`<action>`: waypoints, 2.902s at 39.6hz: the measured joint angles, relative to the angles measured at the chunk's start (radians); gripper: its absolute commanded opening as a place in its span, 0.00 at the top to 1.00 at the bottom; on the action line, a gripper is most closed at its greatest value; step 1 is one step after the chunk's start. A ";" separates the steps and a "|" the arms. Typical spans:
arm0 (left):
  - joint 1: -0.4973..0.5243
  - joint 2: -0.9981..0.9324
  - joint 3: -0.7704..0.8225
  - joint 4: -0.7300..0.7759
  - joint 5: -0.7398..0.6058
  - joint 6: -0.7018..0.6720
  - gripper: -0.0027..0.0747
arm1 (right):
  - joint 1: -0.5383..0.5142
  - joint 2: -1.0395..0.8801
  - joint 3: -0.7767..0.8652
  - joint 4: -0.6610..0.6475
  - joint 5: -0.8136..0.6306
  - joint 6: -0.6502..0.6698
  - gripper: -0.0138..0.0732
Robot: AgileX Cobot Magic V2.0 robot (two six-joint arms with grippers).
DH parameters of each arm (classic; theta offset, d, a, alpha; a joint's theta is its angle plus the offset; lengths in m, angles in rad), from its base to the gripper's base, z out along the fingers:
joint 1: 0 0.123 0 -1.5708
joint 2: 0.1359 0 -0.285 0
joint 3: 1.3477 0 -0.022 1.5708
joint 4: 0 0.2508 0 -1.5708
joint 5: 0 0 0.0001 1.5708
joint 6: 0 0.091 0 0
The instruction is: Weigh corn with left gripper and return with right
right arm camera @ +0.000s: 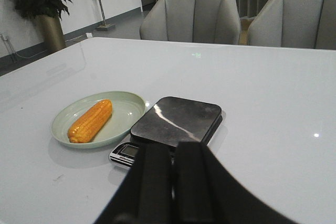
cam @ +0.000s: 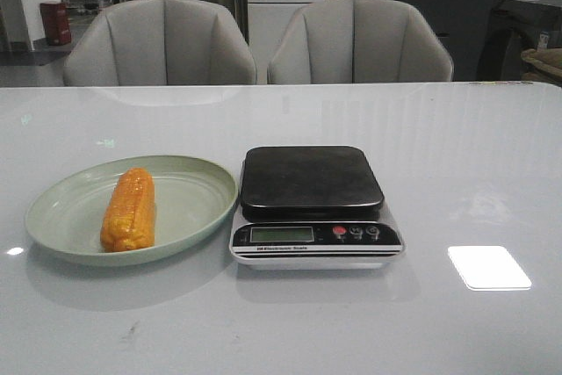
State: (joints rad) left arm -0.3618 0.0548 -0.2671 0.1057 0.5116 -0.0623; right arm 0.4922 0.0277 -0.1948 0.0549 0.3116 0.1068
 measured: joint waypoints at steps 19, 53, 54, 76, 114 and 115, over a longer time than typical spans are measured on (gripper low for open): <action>0.307 -0.060 0.275 -0.056 -0.396 0.000 0.82 | 0.000 0.000 0.000 0.000 -0.002 0.000 0.66; 0.308 -0.060 0.273 -0.057 -0.329 0.000 0.82 | 0.000 0.000 0.000 0.000 -0.004 0.000 0.66; 0.308 -0.060 0.273 -0.057 -0.329 0.000 0.82 | 0.000 0.000 0.000 0.000 -0.004 0.000 0.66; 0.308 -0.060 0.273 -0.057 -0.327 0.000 0.82 | -0.197 0.000 0.095 -0.042 -0.121 0.000 0.66; 0.308 -0.060 0.273 -0.057 -0.323 0.000 0.82 | -0.442 -0.036 0.220 -0.044 -0.350 0.000 0.66; 0.308 -0.060 0.273 -0.057 -0.323 0.000 0.82 | -0.442 -0.036 0.220 -0.044 -0.350 0.000 0.66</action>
State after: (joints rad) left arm -0.0536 -0.0057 0.0058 0.0485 0.1885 -0.0623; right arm 0.0507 -0.0085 0.0250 0.0111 -0.0382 0.1068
